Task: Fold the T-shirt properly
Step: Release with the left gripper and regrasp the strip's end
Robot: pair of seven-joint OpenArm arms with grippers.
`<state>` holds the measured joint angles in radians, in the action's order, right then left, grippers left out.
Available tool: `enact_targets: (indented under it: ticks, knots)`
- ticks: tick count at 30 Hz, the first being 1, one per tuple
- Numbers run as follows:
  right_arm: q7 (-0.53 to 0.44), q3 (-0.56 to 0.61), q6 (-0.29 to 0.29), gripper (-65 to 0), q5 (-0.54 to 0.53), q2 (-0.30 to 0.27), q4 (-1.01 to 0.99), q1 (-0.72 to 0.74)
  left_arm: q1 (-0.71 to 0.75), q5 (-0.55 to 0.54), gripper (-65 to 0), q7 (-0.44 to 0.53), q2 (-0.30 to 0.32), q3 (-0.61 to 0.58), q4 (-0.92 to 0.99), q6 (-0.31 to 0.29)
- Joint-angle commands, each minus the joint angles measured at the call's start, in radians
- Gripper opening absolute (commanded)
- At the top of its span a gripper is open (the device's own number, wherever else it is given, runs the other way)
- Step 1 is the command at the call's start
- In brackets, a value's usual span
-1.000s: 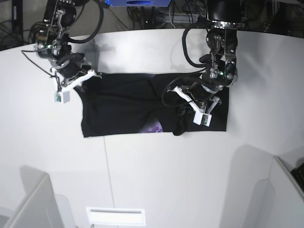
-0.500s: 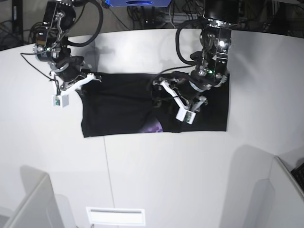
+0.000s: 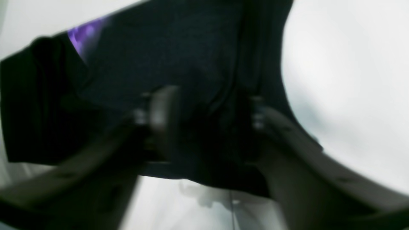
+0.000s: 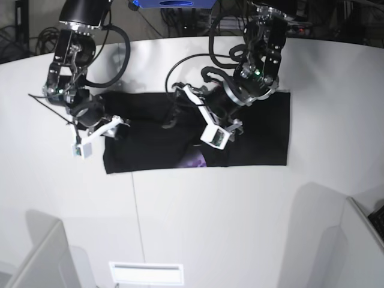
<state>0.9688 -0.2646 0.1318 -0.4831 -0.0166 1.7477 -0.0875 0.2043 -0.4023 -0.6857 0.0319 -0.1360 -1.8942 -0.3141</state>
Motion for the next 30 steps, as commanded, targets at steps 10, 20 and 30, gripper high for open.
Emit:
enact_targets:
  ticks: [10,20,30]
  knots:
    - [-0.017,-0.003,0.004,-25.2,-0.013,-0.064,-0.187,0.137,0.169,-0.001,-65.0,0.025,0.099,0.502,0.054,0.010]
    - [-0.015,-0.003,0.002,-25.2,-0.013,-0.062,-0.256,0.144,0.134,0.004,-65.0,0.028,0.124,0.824,0.344,-0.118]
    - [0.000,0.006,0.002,-25.2,-0.013,-0.024,-0.257,0.110,0.076,0.006,-65.0,0.028,0.124,0.839,0.353,-0.170]
